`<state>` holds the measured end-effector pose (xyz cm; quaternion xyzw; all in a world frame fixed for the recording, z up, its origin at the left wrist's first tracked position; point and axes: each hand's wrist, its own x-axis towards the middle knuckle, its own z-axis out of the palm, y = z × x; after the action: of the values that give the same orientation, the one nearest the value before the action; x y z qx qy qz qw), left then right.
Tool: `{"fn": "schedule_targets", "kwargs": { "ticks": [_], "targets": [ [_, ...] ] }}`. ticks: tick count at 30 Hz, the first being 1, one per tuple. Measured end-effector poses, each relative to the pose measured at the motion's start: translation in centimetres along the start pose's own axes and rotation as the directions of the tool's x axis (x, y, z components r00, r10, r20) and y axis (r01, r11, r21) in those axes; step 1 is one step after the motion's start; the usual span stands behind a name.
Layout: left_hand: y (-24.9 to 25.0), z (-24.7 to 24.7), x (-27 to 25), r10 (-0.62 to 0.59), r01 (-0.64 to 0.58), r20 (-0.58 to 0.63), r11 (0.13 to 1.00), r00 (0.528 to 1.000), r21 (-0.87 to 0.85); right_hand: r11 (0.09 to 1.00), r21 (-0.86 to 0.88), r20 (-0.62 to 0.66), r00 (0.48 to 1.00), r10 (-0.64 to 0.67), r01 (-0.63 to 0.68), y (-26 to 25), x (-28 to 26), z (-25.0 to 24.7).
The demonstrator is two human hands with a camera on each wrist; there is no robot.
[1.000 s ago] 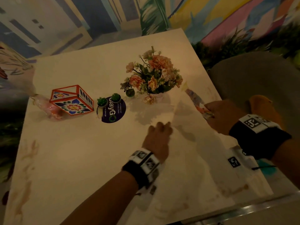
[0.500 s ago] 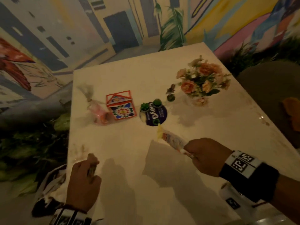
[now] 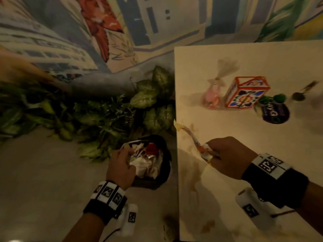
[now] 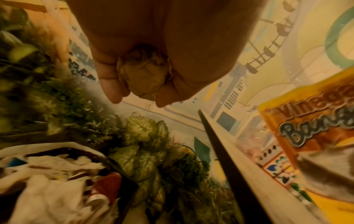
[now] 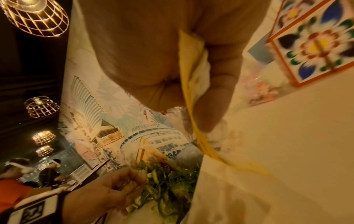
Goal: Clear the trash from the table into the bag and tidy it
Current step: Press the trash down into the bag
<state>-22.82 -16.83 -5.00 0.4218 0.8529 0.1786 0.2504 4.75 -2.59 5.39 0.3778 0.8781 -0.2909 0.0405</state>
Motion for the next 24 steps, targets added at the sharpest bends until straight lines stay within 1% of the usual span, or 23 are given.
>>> {"fn": "schedule_targets", "kwargs": {
  "ticks": [1,3,6,8,9,12,14,16,18,20,24],
  "targets": [
    [-1.0,-0.1,0.4,-0.028,0.028,0.013,1.000,1.000,-0.005,1.000,0.009,-0.003,1.000,-0.013,0.013,-0.9,1.0,0.3],
    [-3.2,0.1,1.3,-0.123,0.124,0.028,0.992,0.992,-0.019,0.999,0.037,-0.021,0.999,-0.026,0.027,-2.2,2.8,0.8],
    [-6.2,0.4,2.1,-0.279,0.280,0.021,0.959,0.960,-0.046,0.995,0.096,-0.044,0.999,-0.030,0.034,-3.7,5.1,1.3],
    [-8.1,0.4,2.7,-0.347,0.349,0.040,0.937,0.937,-0.033,0.991,0.117,-0.044,0.997,-0.057,0.062,-4.5,6.4,1.8],
    [-8.9,0.5,3.1,-0.358,0.360,0.046,0.932,0.932,-0.032,0.991,0.112,-0.041,0.997,-0.071,0.075,-5.0,7.1,2.0],
    [-10.8,0.6,3.9,-0.387,0.390,0.066,0.920,0.920,-0.042,0.989,0.118,0.006,0.996,-0.086,0.084,-6.5,9.1,2.9],
    [-11.7,0.6,4.5,-0.404,0.411,0.094,0.910,0.910,-0.063,0.993,0.096,0.081,0.994,-0.074,0.066,-7.7,10.3,3.6],
    [-12.6,0.8,5.6,-0.391,0.403,0.129,0.911,0.911,-0.086,0.995,0.069,0.145,0.987,-0.076,0.066,-8.9,11.4,4.8],
    [-13.5,1.0,7.3,-0.345,0.366,0.180,0.924,0.921,-0.105,0.998,0.037,0.213,0.975,-0.061,0.054,-10.3,12.9,6.4],
    [-14.4,1.4,9.2,-0.311,0.340,0.221,0.934,0.924,-0.106,1.000,-0.017,0.310,0.951,0.009,-0.004,-11.5,14.6,8.7],
    [-17.0,2.4,12.6,-0.256,0.286,0.281,0.955,0.925,-0.072,0.988,-0.042,0.395,0.906,0.150,-0.146,-13.0,17.8,15.1]
  ]
}}
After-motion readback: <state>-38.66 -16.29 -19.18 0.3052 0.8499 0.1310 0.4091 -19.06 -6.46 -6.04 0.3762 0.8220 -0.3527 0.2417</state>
